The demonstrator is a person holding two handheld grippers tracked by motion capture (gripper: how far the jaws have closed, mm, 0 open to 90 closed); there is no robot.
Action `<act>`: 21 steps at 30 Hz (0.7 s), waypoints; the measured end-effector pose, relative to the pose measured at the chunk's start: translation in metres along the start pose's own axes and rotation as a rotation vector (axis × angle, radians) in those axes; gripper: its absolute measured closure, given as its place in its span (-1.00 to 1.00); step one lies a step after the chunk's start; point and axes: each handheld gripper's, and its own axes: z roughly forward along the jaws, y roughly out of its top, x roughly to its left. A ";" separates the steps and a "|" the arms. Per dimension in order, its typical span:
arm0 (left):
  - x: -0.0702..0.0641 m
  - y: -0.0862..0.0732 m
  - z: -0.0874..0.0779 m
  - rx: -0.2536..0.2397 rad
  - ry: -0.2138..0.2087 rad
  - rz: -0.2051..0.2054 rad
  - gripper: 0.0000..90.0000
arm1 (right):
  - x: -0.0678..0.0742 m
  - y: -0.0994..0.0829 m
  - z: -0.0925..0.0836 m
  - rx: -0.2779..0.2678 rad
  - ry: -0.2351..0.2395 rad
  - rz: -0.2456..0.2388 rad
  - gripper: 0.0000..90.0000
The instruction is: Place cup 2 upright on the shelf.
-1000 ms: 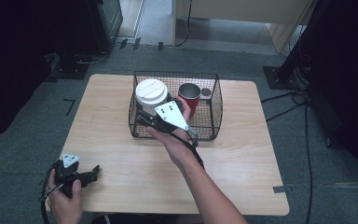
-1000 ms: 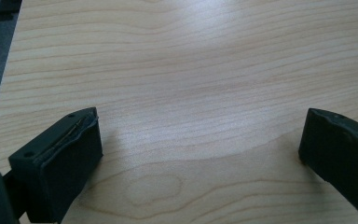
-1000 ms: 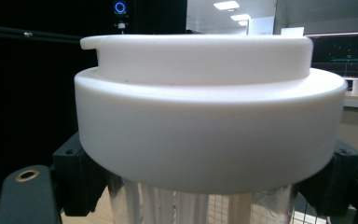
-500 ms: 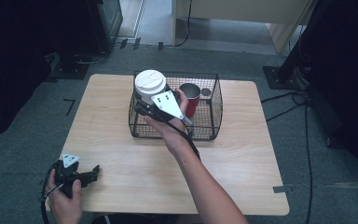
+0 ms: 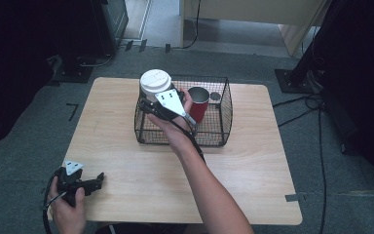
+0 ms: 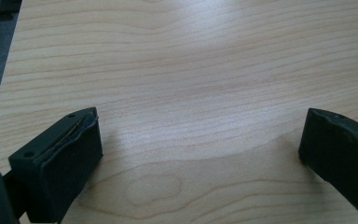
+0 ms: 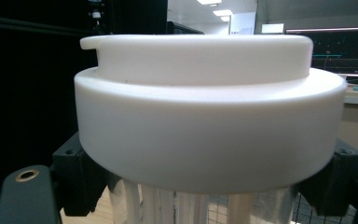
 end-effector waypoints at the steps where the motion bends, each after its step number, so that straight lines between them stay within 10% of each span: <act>1: 0.000 0.000 0.000 0.000 0.000 0.000 -1.00 | 0.000 -0.001 0.002 0.001 -0.001 0.002 -0.64; 21: 0.000 0.000 0.000 0.001 0.000 0.000 -1.00 | -0.003 -0.029 0.038 0.074 -0.044 0.010 -0.64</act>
